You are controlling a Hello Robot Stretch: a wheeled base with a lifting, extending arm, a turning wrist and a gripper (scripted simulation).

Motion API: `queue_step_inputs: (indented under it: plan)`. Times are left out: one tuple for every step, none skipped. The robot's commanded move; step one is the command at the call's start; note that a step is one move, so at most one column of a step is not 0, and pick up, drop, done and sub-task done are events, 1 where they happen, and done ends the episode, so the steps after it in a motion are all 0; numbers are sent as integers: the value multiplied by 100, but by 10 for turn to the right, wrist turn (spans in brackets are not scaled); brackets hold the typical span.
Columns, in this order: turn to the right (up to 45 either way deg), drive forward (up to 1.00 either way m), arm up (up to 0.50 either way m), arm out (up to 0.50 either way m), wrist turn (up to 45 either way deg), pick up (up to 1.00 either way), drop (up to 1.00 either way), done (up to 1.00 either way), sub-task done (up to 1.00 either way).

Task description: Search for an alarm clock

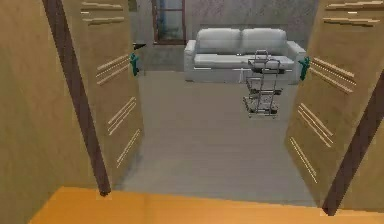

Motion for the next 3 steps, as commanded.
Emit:
queue_step_inputs:
  plan:
    - [0, 100, 0, 0, 0, 0, 0, 0, 0]
    - [0, 100, 0, 0, 0, 0, 0, 0, 0]
    - [-30, 0, 0, 0, 0, 0, 0, 0, 0]
